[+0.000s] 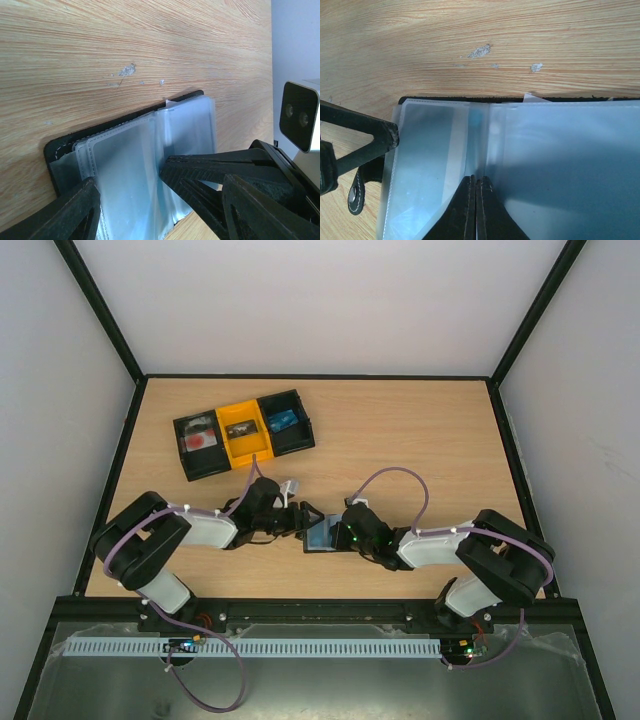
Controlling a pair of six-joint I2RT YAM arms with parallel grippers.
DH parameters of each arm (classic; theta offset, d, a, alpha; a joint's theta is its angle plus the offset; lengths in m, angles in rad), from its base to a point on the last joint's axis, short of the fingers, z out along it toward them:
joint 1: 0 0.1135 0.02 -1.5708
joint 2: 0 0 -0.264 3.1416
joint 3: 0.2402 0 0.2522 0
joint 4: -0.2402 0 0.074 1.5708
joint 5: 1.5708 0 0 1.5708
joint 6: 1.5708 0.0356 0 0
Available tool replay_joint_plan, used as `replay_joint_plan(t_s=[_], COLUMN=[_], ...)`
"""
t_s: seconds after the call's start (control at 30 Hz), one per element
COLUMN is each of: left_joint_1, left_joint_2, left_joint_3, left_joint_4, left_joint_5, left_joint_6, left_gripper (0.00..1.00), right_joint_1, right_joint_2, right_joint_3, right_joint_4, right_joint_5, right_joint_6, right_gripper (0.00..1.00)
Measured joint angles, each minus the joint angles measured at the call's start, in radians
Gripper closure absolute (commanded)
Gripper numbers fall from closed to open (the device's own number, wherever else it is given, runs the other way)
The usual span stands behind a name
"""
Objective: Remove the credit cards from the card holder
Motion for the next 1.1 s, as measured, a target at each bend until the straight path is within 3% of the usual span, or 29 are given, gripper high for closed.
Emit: replay_joint_plan(t_s=[1.1], left_joint_1=[0.0], left_joint_2=[0.027], left_joint_3=[0.0], left_joint_4=[0.042], left_joint_5=[0.024], left_joint_6=[-0.008], left_gripper=[0.32], right_joint_1=[0.0], right_joint_2=[0.014], right_joint_3=[0.0], right_joint_4=[0.023], right_joint_5=[0.0], right_joint_6=[0.0], right_gripper=[0.98])
